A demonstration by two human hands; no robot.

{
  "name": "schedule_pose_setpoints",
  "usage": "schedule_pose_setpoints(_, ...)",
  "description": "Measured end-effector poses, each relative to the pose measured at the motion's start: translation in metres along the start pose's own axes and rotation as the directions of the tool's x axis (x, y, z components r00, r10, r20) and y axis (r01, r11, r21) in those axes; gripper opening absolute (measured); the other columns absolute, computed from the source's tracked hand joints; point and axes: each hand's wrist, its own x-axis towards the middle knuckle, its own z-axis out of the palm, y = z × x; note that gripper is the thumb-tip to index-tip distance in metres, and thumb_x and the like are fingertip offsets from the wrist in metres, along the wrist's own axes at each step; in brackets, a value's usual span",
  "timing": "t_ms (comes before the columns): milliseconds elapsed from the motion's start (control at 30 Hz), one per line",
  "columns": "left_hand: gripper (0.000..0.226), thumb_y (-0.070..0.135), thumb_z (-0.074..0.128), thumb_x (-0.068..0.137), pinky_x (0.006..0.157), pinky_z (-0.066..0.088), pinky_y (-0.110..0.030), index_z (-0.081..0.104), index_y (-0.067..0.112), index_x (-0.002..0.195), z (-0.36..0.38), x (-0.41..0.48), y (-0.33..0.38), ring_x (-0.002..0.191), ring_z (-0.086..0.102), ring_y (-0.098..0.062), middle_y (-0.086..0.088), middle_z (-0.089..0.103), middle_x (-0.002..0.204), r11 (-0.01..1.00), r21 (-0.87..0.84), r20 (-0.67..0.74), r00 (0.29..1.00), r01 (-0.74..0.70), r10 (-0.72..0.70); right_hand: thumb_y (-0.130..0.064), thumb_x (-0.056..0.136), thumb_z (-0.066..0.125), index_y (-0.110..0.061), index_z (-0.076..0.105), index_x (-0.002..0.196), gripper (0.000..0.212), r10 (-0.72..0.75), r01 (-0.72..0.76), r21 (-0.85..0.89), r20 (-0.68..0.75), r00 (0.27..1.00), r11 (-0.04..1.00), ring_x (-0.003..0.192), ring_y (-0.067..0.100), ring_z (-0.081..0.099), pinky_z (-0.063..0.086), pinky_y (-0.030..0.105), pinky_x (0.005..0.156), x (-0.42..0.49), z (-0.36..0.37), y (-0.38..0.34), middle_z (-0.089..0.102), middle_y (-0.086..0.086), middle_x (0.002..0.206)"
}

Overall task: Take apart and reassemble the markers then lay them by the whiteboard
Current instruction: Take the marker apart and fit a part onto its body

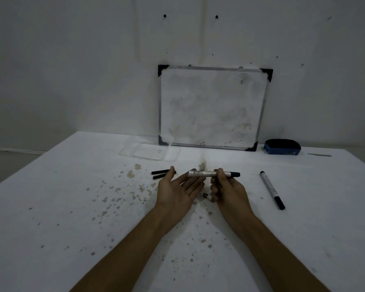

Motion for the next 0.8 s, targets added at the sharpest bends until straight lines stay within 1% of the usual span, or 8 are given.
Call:
schedule_pose_setpoints(133,0.061,0.045,0.044,0.110,0.100,0.055,-0.045,0.065,-0.009,0.132,0.001,0.003,0.001,0.121,0.070,-0.039,-0.030,0.074,0.127,1.000,0.014,-0.031,0.999,0.025,-0.025,-0.035,0.102,0.054,-0.004,0.068,0.103,0.034,-0.061,0.062,-0.115,0.005,0.998,0.991,0.063,0.014,0.054,0.045,0.029,0.057,-0.004,0.004,0.002,0.064,0.005,0.078)
schedule_pose_setpoints(233,0.059,0.041,0.042,0.112,0.103,0.055,-0.044,0.065,-0.010,0.130,0.001,0.003,0.002,0.124,0.069,-0.039,-0.030,0.074,0.126,0.999,-0.014,-0.031,0.999,0.037,-0.037,-0.039,0.102,0.053,-0.009,0.067,0.101,0.033,-0.233,0.229,-0.265,0.017,0.972,0.937,0.062,0.009,0.056,0.047,0.021,0.055,-0.005,0.007,-0.011,0.066,-0.001,0.075)
schedule_pose_setpoints(367,0.056,0.032,0.037,0.112,0.098,0.058,-0.042,0.072,-0.010,0.120,0.001,0.005,0.001,0.112,0.075,-0.039,-0.031,0.073,0.127,0.997,-0.056,-0.006,0.998,0.059,-0.060,-0.046,0.102,0.048,-0.033,0.059,0.098,0.018,-0.500,0.510,-0.478,0.161,0.851,0.715,0.062,0.004,0.062,0.054,0.018,0.057,-0.016,0.016,-0.012,0.067,-0.008,0.076)
schedule_pose_setpoints(467,0.051,0.025,0.038,0.109,0.071,0.066,-0.037,0.075,-0.009,0.120,0.004,0.004,0.001,0.075,0.082,-0.032,-0.024,0.082,0.099,0.995,-0.029,0.015,0.996,0.093,-0.092,-0.051,0.100,0.043,-0.027,0.052,0.115,0.030,-0.440,0.575,-0.657,0.383,0.812,0.489,0.073,0.003,0.068,0.060,0.026,0.063,-0.029,0.030,0.007,0.067,-0.014,0.083)
schedule_pose_setpoints(533,0.051,0.023,0.037,0.110,0.053,0.064,-0.030,0.078,-0.008,0.113,0.004,0.003,0.002,0.061,0.079,-0.028,-0.022,0.081,0.087,0.995,-0.039,0.016,0.996,0.091,-0.091,-0.049,0.101,0.042,-0.019,0.053,0.118,0.037,-0.491,0.600,-0.662,0.379,0.784,0.448,0.072,0.007,0.070,0.060,0.031,0.061,-0.026,0.034,0.005,0.069,-0.008,0.086)
schedule_pose_setpoints(667,0.057,0.025,0.040,0.110,0.065,0.068,-0.035,0.085,-0.004,0.091,0.004,0.003,0.005,0.076,0.082,-0.031,-0.022,0.082,0.100,0.999,0.006,0.023,0.998,0.050,-0.050,-0.045,0.104,0.042,-0.029,0.049,0.107,0.018,-0.677,0.719,-0.573,0.349,0.649,0.394,0.072,0.003,0.069,0.056,0.016,0.057,-0.023,0.030,-0.002,0.065,-0.015,0.083)
schedule_pose_setpoints(733,0.051,0.023,0.040,0.109,0.083,0.066,-0.036,0.081,-0.006,0.105,0.006,0.003,0.004,0.083,0.080,-0.030,-0.022,0.081,0.103,0.997,0.011,0.031,0.997,0.071,-0.072,-0.048,0.103,0.040,-0.030,0.048,0.106,0.020,-0.613,0.700,-0.626,0.415,0.672,0.344,0.070,0.006,0.067,0.058,0.024,0.059,-0.028,0.031,0.006,0.066,-0.011,0.082)
schedule_pose_setpoints(800,0.048,0.021,0.039,0.109,0.080,0.063,-0.032,0.077,-0.009,0.113,0.008,0.002,0.004,0.081,0.076,-0.028,-0.022,0.080,0.100,0.996,0.013,0.041,0.995,0.087,-0.088,-0.043,0.103,0.044,-0.028,0.051,0.106,0.017,-0.578,0.664,-0.650,0.398,0.712,0.371,0.071,0.008,0.068,0.059,0.029,0.061,-0.029,0.033,0.010,0.067,-0.010,0.082)
